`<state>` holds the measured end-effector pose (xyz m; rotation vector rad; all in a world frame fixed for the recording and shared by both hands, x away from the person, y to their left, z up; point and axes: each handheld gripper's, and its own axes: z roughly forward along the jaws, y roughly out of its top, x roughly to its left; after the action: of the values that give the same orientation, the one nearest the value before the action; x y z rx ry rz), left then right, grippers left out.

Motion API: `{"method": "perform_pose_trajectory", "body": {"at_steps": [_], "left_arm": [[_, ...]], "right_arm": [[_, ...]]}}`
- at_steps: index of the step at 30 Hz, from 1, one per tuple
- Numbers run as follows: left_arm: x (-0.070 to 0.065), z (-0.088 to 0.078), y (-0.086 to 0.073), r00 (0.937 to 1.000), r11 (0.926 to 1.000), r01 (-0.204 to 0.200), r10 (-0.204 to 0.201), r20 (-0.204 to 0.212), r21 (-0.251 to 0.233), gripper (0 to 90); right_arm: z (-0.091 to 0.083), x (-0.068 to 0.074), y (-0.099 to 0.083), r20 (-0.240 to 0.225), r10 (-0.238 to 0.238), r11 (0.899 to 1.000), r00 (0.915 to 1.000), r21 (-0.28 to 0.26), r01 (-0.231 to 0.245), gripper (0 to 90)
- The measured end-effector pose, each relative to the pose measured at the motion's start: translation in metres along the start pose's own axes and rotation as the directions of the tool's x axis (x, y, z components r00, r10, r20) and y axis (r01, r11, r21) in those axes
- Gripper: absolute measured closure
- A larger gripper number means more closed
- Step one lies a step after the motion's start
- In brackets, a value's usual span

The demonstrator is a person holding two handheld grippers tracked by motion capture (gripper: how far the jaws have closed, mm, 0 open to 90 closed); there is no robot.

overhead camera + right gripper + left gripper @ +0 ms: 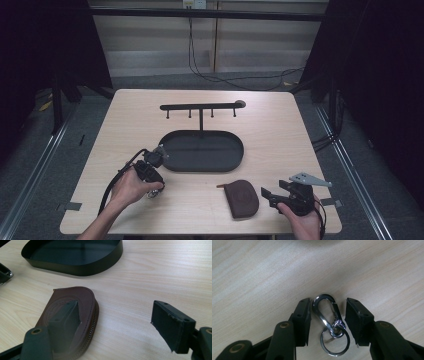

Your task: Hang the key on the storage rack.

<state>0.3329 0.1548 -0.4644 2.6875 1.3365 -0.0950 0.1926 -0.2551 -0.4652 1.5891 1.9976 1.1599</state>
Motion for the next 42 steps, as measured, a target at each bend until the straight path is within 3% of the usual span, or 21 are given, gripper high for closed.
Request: {"method": "perform_pose_trajectory", "body": {"at_steps": [2,11,22,35,42], "left_arm": [[-0.003,0.001,0.001,0.9993,0.9999,-0.015,0.015,-0.035,0.0,56.2],[-0.001,0.0,0.0,0.9982,0.9997,-0.023,0.022,-0.055,-0.003,63.9],[0.01,-0.002,-0.002,0.999,0.999,-0.043,0.043,-0.007,0.008,66.8],[0.011,-0.007,-0.004,0.9988,0.999,-0.045,0.045,0.019,0.0,67.9],[0.013,-0.018,-0.004,0.9986,0.9988,-0.047,0.047,0.025,-0.016,68.3]], "right_arm": [[-0.001,-0.001,0.0,0.003,0.002,1.0,1.0,-0.011,-0.002,23.5],[0.0,-0.001,0.0,0.001,0.003,1.0,1.0,-0.003,-0.003,23.4],[0.001,-0.001,0.0,0.001,0.004,1.0,1.0,0.001,-0.004,23.4],[0.001,-0.001,0.0,0.001,0.003,1.0,1.0,0.002,-0.003,23.4],[0.001,-0.001,0.0,0.003,0.003,1.0,1.0,0.004,-0.003,23.4]]}}
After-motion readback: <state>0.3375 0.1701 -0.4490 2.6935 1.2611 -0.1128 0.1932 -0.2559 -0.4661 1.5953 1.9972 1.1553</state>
